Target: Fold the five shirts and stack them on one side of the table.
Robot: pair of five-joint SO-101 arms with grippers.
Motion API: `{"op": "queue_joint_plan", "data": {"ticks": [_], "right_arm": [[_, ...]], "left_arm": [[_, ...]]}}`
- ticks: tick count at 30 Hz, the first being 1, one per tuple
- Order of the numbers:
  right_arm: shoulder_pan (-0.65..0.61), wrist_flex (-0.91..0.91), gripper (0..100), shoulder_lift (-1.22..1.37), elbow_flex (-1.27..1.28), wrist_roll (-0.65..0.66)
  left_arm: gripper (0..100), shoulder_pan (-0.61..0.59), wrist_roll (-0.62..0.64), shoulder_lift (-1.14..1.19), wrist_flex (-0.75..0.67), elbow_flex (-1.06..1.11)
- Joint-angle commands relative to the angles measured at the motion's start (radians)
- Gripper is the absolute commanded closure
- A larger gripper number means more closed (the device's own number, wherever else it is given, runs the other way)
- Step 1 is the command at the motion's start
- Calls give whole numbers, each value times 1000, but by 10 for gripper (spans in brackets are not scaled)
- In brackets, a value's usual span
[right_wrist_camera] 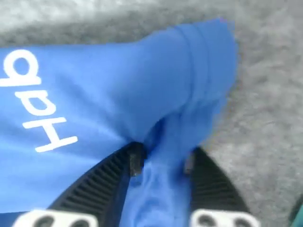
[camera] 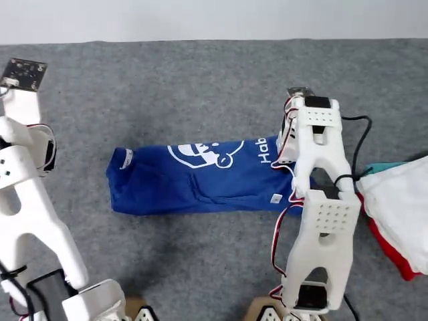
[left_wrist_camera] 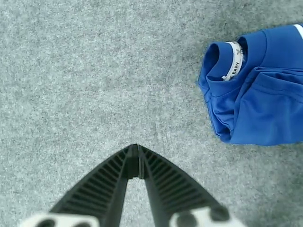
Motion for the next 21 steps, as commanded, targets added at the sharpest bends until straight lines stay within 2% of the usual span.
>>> {"op": "queue_joint_plan", "data": {"ticks": [1,10,17,21], "right_arm": [[-35,-1,988,-12,-17,-2],[59,48,988,-171,-14,5],[211,4,988,-222,-18,180],[234,15,988,-223,-18,226]], "left_arm": [[998,-6,-2,-38,23,-18],[998,-6,-2,-38,23,-18],[998,-6,-2,-40,23,-18],[998,-6,-2,-37,23,-18]]}}
